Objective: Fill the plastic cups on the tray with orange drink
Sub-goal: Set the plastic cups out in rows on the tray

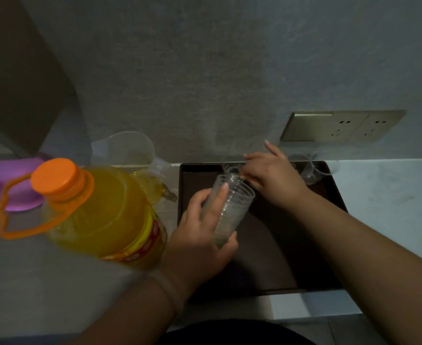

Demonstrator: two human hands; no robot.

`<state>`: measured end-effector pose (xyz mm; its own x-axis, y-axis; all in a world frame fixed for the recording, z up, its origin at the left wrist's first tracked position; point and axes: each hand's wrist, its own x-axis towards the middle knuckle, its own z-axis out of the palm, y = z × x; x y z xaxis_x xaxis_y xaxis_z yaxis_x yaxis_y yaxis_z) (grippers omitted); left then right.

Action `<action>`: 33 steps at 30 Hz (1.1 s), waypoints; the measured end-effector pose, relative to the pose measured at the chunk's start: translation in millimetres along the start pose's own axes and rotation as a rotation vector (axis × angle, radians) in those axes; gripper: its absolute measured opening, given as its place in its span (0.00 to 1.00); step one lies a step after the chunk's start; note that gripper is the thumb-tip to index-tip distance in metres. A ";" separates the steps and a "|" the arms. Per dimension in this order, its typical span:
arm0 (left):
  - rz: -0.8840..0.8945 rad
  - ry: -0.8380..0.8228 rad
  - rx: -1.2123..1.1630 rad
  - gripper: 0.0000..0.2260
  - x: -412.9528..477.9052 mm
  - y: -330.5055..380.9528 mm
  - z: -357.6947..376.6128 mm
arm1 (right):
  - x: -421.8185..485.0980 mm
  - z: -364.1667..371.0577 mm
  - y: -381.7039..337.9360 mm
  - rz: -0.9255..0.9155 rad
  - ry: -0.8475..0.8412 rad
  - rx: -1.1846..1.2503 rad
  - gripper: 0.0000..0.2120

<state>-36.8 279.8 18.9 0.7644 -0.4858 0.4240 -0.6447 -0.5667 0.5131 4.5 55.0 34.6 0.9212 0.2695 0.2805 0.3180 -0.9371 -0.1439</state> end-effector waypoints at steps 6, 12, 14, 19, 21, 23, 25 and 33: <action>-0.027 -0.049 -0.017 0.39 5.6 -4.0 10.7 | -0.5 18.4 14.0 -0.017 -0.023 0.030 0.05; -0.026 -0.022 -0.017 0.39 15.9 -9.9 19.0 | 0.2 19.7 15.5 -0.023 0.009 0.020 0.15; -0.020 -0.012 -0.022 0.39 18.3 -13.1 20.1 | -1.4 20.2 17.1 -0.014 0.007 0.025 0.17; -0.012 -0.009 -0.050 0.40 25.0 -22.8 15.3 | 0.8 7.9 5.2 0.174 0.154 0.118 0.16; -0.010 -0.026 -0.098 0.40 26.5 -23.9 12.0 | 3.4 -5.1 -12.1 0.306 0.250 0.294 0.15; 0.004 -0.029 -0.154 0.40 27.7 -23.0 9.2 | 8.3 -17.4 -31.8 0.388 0.232 0.511 0.11; 0.010 -0.017 -0.188 0.40 28.0 -21.7 6.5 | 13.2 -25.5 -47.4 0.396 0.135 0.687 0.08; -0.041 0.047 -0.135 0.39 24.7 -13.2 -8.8 | 17.9 -27.2 -59.0 0.456 -0.040 1.010 0.08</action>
<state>-9.3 281.1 29.2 0.7919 -0.4301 0.4335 -0.6080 -0.4894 0.6251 -3.9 109.1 73.9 0.9992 -0.0306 -0.0246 -0.0336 -0.3430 -0.9387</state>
